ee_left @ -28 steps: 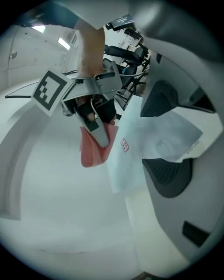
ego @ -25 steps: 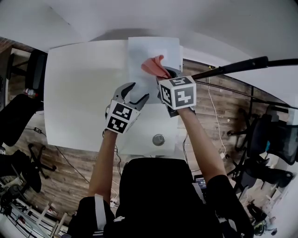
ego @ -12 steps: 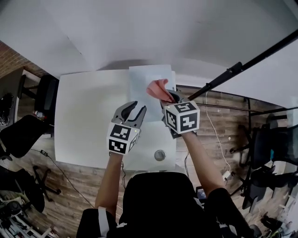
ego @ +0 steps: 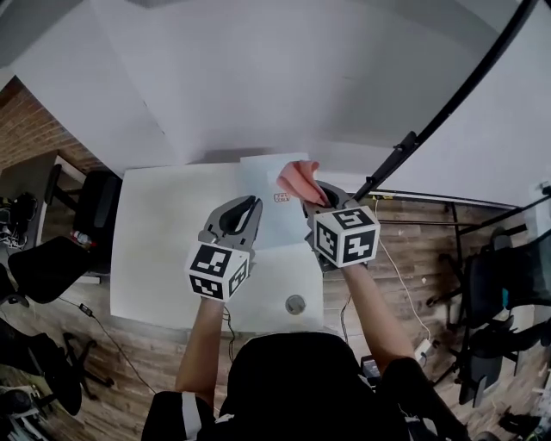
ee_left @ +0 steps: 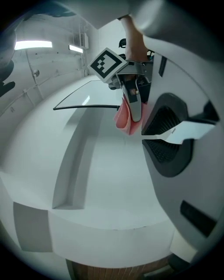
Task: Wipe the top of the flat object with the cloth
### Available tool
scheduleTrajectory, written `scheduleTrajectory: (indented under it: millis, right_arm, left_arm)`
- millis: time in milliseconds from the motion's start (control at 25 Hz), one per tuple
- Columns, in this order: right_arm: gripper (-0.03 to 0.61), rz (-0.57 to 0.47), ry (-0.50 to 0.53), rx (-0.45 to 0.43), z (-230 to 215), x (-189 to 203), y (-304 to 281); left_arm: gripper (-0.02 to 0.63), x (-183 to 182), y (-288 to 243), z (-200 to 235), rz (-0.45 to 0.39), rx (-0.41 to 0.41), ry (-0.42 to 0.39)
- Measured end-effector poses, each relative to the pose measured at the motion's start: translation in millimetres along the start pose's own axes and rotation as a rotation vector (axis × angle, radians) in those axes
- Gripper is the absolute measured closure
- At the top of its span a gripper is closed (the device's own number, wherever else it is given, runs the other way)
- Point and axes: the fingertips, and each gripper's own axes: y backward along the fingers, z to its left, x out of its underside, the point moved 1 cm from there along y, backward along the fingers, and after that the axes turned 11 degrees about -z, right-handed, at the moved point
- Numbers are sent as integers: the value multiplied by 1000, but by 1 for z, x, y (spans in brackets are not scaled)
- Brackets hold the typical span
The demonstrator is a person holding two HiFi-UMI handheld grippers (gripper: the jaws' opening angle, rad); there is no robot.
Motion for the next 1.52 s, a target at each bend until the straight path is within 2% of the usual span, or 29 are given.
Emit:
scheduleTrajectory:
  millis: [200, 680, 1040, 1520]
  right_arm:
    - [534, -89, 4, -4, 9, -37, 23]
    - [534, -231, 57, 9, 20, -90, 61]
    - [534, -265, 54, 13, 15, -103, 70]
    - [534, -265, 28, 11, 9, -102, 72]
  left_arm:
    - [586, -45, 6, -10, -92, 7, 13]
    - [602, -107, 10, -26, -176, 7, -109]
    - [601, -125, 8, -28, -201, 1, -132]
    - [601, -127, 2, -34, -216, 1, -141]
